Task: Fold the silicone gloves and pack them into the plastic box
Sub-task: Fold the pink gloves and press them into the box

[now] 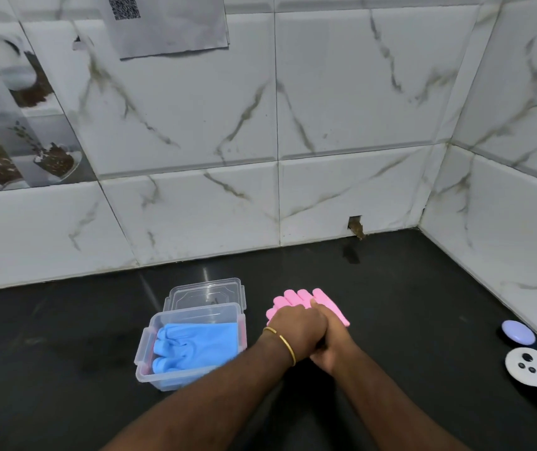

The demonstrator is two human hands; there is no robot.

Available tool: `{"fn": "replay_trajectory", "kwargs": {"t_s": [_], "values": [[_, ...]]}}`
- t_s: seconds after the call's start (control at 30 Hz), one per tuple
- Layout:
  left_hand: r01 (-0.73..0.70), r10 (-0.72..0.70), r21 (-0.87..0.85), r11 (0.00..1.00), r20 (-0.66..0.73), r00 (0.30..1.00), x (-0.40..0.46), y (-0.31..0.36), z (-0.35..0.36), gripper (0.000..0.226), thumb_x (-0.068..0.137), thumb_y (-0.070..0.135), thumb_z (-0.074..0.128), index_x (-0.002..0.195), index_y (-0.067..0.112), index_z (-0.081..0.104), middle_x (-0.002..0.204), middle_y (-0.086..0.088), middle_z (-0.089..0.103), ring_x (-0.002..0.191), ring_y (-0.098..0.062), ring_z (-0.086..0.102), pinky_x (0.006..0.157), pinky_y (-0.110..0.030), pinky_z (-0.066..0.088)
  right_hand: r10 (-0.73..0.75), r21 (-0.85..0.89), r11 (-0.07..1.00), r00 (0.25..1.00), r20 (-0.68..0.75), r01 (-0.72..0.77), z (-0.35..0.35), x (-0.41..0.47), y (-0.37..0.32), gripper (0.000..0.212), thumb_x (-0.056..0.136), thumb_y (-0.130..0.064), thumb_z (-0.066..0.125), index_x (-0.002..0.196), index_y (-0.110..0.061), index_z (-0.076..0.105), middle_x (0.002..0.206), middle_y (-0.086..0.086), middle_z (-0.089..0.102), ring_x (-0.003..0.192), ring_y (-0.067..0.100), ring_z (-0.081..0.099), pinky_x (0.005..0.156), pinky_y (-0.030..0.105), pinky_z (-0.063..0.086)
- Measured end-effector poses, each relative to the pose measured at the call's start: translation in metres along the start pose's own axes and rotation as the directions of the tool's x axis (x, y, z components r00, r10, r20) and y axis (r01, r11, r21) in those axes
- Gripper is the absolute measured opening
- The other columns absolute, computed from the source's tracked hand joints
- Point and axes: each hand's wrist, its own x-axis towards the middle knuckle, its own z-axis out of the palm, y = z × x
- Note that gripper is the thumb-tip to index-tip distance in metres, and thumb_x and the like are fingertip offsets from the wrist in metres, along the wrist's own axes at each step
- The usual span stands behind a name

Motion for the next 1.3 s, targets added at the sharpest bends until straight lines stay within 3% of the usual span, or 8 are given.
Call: {"fn": "replay_trajectory", "kwargs": {"t_s": [0.2, 0.4, 0.47, 0.53, 0.6, 0.67, 0.9, 1.3], "values": [[-0.084, 0.027, -0.258, 0.963, -0.217, 0.976, -0.037, -0.019, 0.001, 0.031, 0.094, 0.027, 0.043, 0.117, 0.011, 0.058, 0.104, -0.012, 0.069, 0.089, -0.032, 0.065, 0.069, -0.038, 0.048, -0.088, -0.326, 0.945, 0.965, -0.247, 0.002, 0.017, -0.002, -0.003, 0.032, 0.089, 0.001, 0.056, 0.12, 0.006, 0.06, 0.116, 0.025, 0.068, 0.106, 0.041, 0.065, 0.095, 0.05, 0.052], [-0.174, -0.053, -0.642, 0.747, -0.318, 0.947, -0.089, -0.047, 0.021, 0.022, 0.085, 0.038, 0.053, 0.079, 0.019, 0.063, 0.075, 0.0, 0.066, 0.067, -0.015, 0.058, 0.063, -0.03, 0.047, -0.256, -0.425, 0.884, 0.963, -0.088, 0.197, 0.076, -0.01, -0.006, 0.032, 0.084, 0.006, 0.063, 0.113, -0.006, 0.062, 0.111, 0.019, 0.07, 0.101, 0.038, 0.066, 0.087, 0.054, 0.055], [-0.02, -0.11, -0.869, 0.495, -0.086, 0.99, -0.095, -0.057, 0.021, 0.019, 0.088, 0.033, 0.054, 0.082, 0.019, 0.065, 0.079, -0.001, 0.07, 0.063, -0.008, 0.06, 0.066, -0.029, 0.052, -0.245, -0.409, 0.884, 0.969, 0.006, 0.226, 0.102, -0.013, -0.002, 0.036, 0.084, 0.007, 0.061, 0.117, -0.005, 0.061, 0.113, 0.02, 0.07, 0.103, 0.037, 0.066, 0.092, 0.056, 0.052], [0.221, -0.081, -0.975, -0.035, 0.224, 0.971, -0.093, -0.067, 0.016, 0.018, 0.094, 0.024, 0.049, 0.089, 0.018, 0.065, 0.085, -0.008, 0.073, 0.059, -0.011, 0.065, 0.06, -0.029, 0.054, -0.19, -0.361, 0.909, 0.978, 0.089, 0.209, 0.131, -0.017, 0.006, 0.036, 0.085, 0.007, 0.058, 0.12, -0.001, 0.06, 0.116, 0.022, 0.069, 0.108, 0.038, 0.065, 0.096, 0.057, 0.05], [0.354, 0.05, -0.733, -0.58, 0.401, 0.915, -0.088, -0.083, 0.012, 0.032, 0.099, 0.033, 0.044, 0.101, 0.009, 0.064, 0.088, -0.012, 0.074, 0.069, -0.023, 0.071, 0.06, -0.032, 0.057, -0.113, -0.32, 0.933, 0.979, 0.17, 0.164, 0.161, -0.023, 0.018, 0.038, 0.086, 0.005, 0.055, 0.123, 0.004, 0.057, 0.12, 0.024, 0.067, 0.112, 0.038, 0.063, 0.097, 0.054, 0.049], [0.291, 0.089, -0.487, -0.824, 0.397, 0.914, -0.08, -0.103, 0.009, 0.052, 0.098, 0.047, 0.038, 0.108, 0.002, 0.063, 0.094, -0.017, 0.073, 0.081, -0.031, 0.072, 0.067, -0.04, 0.059, -0.041, -0.295, 0.949, 0.968, 0.247, 0.115, 0.187, -0.029, 0.029, 0.039, 0.085, 0.003, 0.056, 0.124, 0.006, 0.057, 0.121, 0.025, 0.066, 0.111, 0.036, 0.064, 0.096, 0.05, 0.051], [-0.067, -0.073, -0.234, -0.97, 0.015, 0.997, -0.105, -0.181, -0.011, 0.055, 0.094, 0.041, 0.044, 0.134, 0.006, 0.055, 0.135, -0.023, 0.056, 0.121, -0.04, 0.056, 0.099, -0.059, 0.043, 0.118, -0.397, 0.918, 0.959, 0.257, -0.007, 0.221, -0.041, 0.056, 0.041, 0.082, 0.0, 0.061, 0.122, 0.009, 0.061, 0.118, 0.027, 0.067, 0.098, 0.038, 0.068, 0.086, 0.051, 0.056], [-0.05, -0.076, -0.192, -0.98, 0.134, 0.988, -0.161, -0.24, 0.045, 0.09, 0.073, 0.075, 0.056, 0.136, 0.012, 0.054, 0.142, -0.019, 0.049, 0.134, -0.036, 0.044, 0.113, -0.055, 0.028, 0.135, -0.689, 0.716, 0.991, -0.025, -0.115, 0.166, -0.017, 0.086, 0.038, 0.081, 0.008, 0.059, 0.118, 0.004, 0.062, 0.114, 0.024, 0.07, 0.099, 0.038, 0.07, 0.077, 0.047, 0.06]]}}
